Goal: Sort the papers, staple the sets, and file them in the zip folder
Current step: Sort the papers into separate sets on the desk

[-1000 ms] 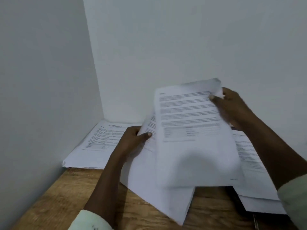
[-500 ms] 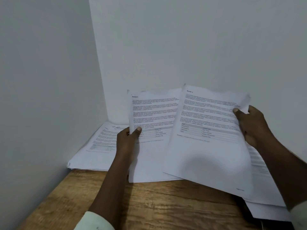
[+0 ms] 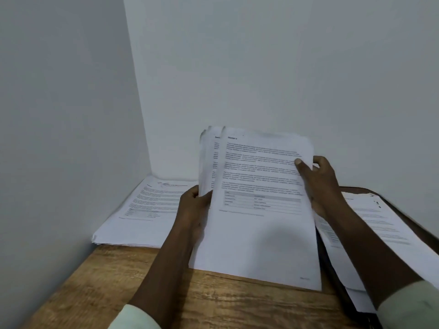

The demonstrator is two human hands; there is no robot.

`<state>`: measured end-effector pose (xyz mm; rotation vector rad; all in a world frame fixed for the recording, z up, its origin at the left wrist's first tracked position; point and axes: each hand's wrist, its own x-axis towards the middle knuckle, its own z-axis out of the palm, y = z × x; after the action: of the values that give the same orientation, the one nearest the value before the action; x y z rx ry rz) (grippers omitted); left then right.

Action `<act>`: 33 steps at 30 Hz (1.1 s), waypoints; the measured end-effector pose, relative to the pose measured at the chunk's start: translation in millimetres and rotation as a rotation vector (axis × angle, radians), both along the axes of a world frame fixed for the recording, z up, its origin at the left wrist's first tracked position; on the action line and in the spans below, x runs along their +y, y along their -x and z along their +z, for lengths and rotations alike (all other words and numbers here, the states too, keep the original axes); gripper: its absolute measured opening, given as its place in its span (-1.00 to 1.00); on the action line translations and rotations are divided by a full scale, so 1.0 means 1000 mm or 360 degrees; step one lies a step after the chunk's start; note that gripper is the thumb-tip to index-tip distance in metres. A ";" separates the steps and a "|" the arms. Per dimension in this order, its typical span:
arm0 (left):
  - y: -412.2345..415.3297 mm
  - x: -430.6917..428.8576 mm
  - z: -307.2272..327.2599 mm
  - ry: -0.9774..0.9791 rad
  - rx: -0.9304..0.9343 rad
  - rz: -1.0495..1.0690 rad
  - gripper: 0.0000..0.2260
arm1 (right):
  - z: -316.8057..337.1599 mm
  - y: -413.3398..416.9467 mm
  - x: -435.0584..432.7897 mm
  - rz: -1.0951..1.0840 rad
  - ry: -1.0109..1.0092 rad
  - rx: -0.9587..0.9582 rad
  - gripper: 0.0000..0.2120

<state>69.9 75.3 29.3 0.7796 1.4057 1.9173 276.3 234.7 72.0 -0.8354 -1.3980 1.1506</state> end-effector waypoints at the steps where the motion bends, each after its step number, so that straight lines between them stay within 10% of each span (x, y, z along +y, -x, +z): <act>1: -0.002 0.000 0.000 0.0011 -0.0033 -0.0004 -0.88 | -0.002 0.003 -0.002 0.0056 0.0044 0.0039 -0.70; 7: 0.000 -0.002 0.003 -0.0064 -0.0045 -0.0050 -0.75 | -0.004 0.005 -0.003 0.0104 -0.0052 -0.0063 -0.85; 11: 0.003 0.002 0.001 -0.0187 -0.0041 0.0139 -0.78 | 0.001 -0.003 0.004 -0.0098 -0.0198 -0.0157 -0.48; 22: 0.015 0.005 -0.004 -0.0211 -0.0120 0.0293 -0.81 | 0.021 -0.035 0.014 -0.0119 -0.0032 0.0187 -0.94; 33: 0.008 -0.004 0.004 -0.0235 -0.0051 0.0268 -0.81 | 0.017 -0.020 0.006 0.0163 0.0020 0.0164 -0.86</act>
<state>62.1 71.7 32.8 0.7139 1.3596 2.1732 296.1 240.9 88.6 -0.7095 -1.3623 1.2642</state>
